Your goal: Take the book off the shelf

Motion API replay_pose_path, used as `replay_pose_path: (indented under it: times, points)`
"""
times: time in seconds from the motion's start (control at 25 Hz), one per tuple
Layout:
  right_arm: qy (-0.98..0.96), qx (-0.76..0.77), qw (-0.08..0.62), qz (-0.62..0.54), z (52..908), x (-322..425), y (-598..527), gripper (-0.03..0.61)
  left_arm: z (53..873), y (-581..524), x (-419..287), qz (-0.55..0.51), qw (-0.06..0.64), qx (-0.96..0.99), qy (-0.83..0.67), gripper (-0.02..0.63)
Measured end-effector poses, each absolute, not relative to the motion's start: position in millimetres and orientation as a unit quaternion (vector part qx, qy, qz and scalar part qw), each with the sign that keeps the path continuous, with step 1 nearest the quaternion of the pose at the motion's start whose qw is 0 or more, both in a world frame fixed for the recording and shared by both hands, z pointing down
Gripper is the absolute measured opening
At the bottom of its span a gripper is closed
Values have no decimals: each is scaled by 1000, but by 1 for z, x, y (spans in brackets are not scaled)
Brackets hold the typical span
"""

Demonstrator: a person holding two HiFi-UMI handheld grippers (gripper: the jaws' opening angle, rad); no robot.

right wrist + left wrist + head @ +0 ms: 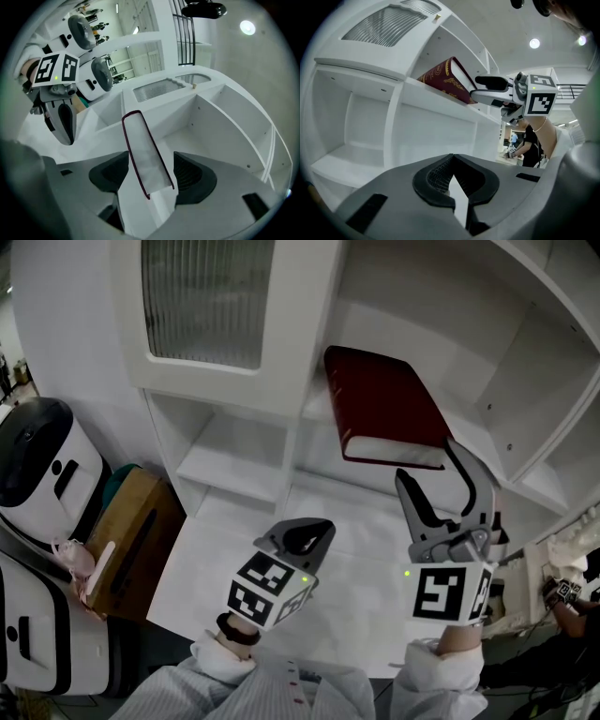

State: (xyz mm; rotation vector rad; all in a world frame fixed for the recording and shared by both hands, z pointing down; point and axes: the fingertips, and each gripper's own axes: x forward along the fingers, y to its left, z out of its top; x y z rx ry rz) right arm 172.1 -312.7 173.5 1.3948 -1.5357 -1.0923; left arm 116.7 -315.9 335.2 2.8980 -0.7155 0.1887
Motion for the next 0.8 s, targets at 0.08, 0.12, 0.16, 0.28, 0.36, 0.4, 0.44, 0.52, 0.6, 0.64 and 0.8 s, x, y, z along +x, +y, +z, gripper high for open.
replay_pose_path:
  times: [0.08, 0.12, 0.16, 0.28, 0.36, 0.4, 0.44, 0.52, 0.6, 0.64, 0.8]
  points:
    - [-597, 541, 398, -438, 176, 170, -317, 255, 337, -317, 116, 62, 78, 966, -237, 9]
    - [-594, 540, 400, -442, 176, 170, -318, 256, 337, -318, 116, 62, 79, 966, -237, 9]
    - [-592, 539, 400, -446, 176, 169, -320, 256, 337, -318, 115, 62, 80, 966, -237, 9]
    - [-594, 532, 404, -448, 176, 165, -325, 256, 339, -322, 113, 61, 84, 965, -241, 9]
    - [-595, 523, 411, -450, 177, 162, -330, 256, 341, -325, 112, 60, 88, 964, -243, 9]
    - [-596, 520, 412, -453, 177, 161, -332, 256, 341, -326, 112, 61, 89, 964, -243, 9]
    - [-595, 516, 414, -456, 177, 160, -334, 256, 341, -326, 113, 61, 89, 964, -242, 9]
    - [-594, 509, 417, -463, 176, 157, -336, 256, 341, -326, 114, 61, 90, 965, -240, 9]
    - [-591, 499, 427, -470, 177, 156, -339, 255, 342, -326, 115, 60, 92, 965, -239, 9]
    - [-588, 494, 432, -473, 178, 155, -340, 255, 343, -326, 116, 60, 93, 965, -240, 9]
    - [-581, 477, 453, -479, 181, 154, -347, 255, 347, -325, 114, 63, 98, 963, -242, 9]
